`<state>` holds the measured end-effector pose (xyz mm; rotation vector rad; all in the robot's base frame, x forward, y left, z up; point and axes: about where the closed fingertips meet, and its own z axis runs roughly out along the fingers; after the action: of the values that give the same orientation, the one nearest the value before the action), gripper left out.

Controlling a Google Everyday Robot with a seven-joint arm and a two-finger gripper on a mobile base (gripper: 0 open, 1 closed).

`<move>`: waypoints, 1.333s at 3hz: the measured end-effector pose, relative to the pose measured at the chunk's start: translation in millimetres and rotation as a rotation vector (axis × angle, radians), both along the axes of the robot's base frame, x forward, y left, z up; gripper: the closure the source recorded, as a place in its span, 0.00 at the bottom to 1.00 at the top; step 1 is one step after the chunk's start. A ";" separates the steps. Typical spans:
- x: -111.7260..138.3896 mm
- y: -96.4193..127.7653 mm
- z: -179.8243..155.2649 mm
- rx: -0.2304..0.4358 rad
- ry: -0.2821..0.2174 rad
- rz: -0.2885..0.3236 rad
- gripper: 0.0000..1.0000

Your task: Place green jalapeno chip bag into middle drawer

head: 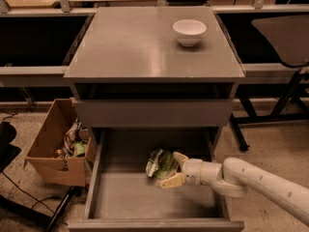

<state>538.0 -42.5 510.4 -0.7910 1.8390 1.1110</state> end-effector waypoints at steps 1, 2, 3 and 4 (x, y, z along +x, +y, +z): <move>-18.3 2.1 39.4 -0.086 -0.028 0.060 0.00; -36.0 1.9 84.1 -0.187 -0.010 0.167 0.00; -77.1 -28.5 154.1 -0.267 0.083 0.274 0.00; -122.3 -53.8 209.0 -0.316 0.162 0.293 0.00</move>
Offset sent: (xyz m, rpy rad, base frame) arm -0.0771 -0.0107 0.1643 -0.2920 0.1053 0.3776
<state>415.8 -96.3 719.4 -1.2151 2.1153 1.1029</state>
